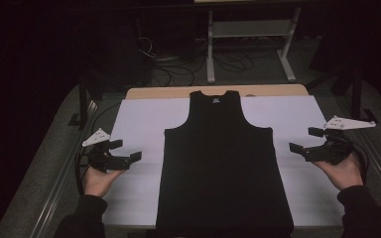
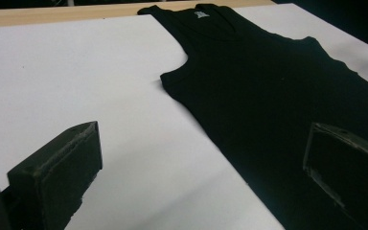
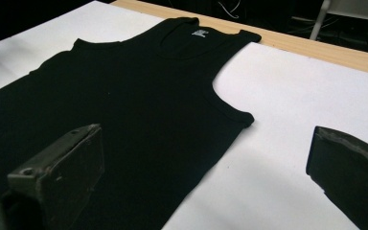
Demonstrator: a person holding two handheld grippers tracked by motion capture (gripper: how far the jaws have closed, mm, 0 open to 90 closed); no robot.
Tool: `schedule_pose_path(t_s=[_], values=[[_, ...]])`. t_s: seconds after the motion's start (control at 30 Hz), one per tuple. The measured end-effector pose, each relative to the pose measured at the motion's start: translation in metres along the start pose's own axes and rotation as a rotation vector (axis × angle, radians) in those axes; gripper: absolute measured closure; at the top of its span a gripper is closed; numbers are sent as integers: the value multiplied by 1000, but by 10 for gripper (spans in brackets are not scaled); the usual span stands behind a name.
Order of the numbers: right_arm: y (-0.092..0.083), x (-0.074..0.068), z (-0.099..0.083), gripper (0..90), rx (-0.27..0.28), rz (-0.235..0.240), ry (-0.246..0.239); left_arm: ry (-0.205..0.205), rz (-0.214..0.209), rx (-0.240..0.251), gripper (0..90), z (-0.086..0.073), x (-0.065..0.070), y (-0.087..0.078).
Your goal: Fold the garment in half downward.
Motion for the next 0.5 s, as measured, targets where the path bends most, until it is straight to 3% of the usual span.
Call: schedule_pose_path(t_s=[0.37,0.5], values=[[10,0,15,0,-37,19,-32,26,-20,-17,0,20,-1,6],[13,2,21,0,-45,26,-39,11,-31,-14,0,22,-3,11]])
Point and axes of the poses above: each handheld gripper's, and its own axes: y roughly forward along the jaws, z roughly out of its top, x roughly to its right, the point moved 6 cm from there along y, roughly forward along the jaws, and after that the axes turned 6 degrees about x, right-handed, at the moved point
